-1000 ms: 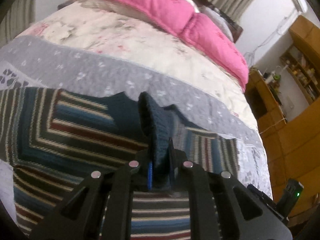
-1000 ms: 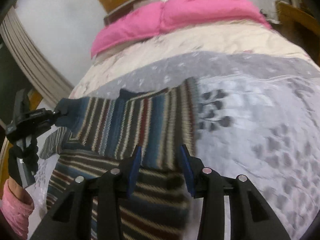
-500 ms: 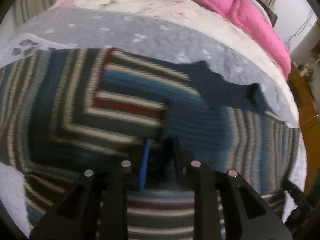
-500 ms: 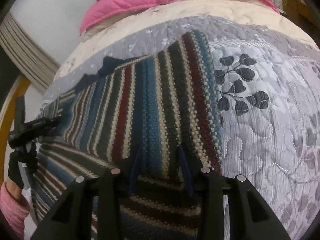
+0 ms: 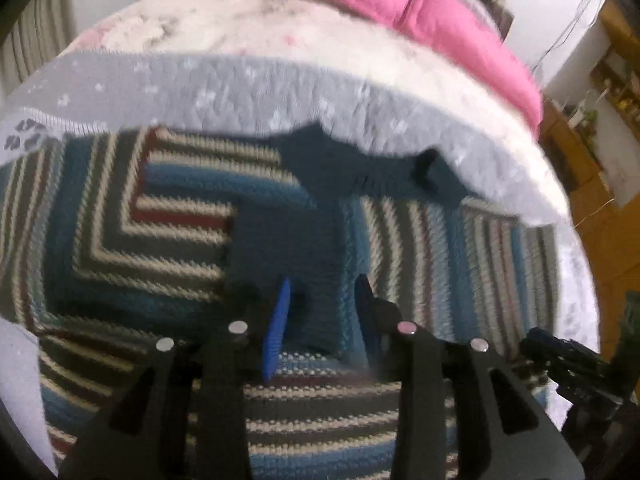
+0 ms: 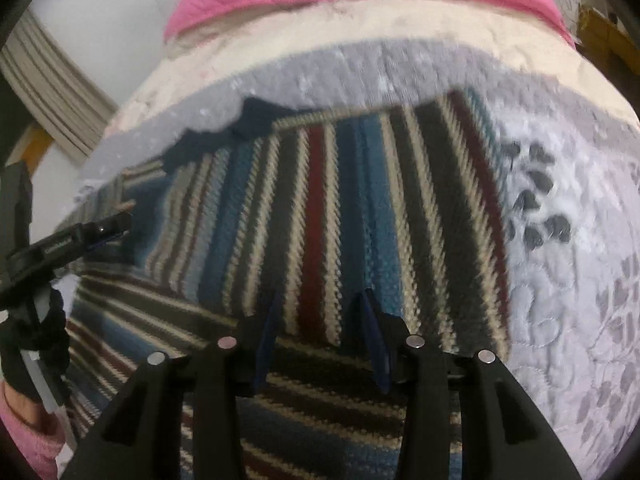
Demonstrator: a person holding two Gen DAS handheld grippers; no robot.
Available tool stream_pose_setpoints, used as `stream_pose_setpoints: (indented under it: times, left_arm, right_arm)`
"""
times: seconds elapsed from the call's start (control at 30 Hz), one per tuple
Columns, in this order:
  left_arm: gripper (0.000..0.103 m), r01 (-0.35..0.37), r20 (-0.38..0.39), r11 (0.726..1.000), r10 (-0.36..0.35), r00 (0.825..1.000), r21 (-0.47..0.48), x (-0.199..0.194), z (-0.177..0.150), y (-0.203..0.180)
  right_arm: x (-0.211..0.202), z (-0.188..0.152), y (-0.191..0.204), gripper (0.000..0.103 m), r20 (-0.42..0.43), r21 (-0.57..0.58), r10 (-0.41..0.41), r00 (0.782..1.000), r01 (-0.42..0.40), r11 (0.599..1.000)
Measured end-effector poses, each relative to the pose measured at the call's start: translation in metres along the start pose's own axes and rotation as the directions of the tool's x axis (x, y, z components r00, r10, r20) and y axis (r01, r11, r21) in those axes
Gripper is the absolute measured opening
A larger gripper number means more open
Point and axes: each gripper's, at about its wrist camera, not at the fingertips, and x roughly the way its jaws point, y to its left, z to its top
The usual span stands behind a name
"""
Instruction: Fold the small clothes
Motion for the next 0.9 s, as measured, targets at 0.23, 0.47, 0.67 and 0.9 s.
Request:
stream_pose_setpoints:
  times: [0.23,0.47,0.67,0.9]
  left_arm:
    - [0.033,0.021,-0.022,0.999,-0.022,1.0,-0.03,0.026,-0.013,0.019]
    - [0.033,0.041,-0.027,0.997,-0.043,0.999,-0.059,0.023,-0.011,0.02]
    - [0.048,0.083,0.045,0.985,-0.077,0.996,-0.15,-0.051,-0.03,0.08]
    - [0.048,-0.024,0.098,0.934,0.063,0.993,-0.356,-0.124,-0.078,0.221]
  right_arm:
    - [0.018,-0.008,-0.017,0.044,0.022,0.034,0.03,0.999,-0.031,0.999]
    - [0.015,-0.005,-0.007,0.044,0.012,0.034,0.006,1.0,-0.006,0.999]
    - [-0.028,-0.006,0.032,0.049,0.066,-0.036,0.03,0.997,-0.027,0.999]
    - [-0.015,-0.013,0.099,0.053,-0.008,-0.176,0.049,0.999,-0.049,0.983]
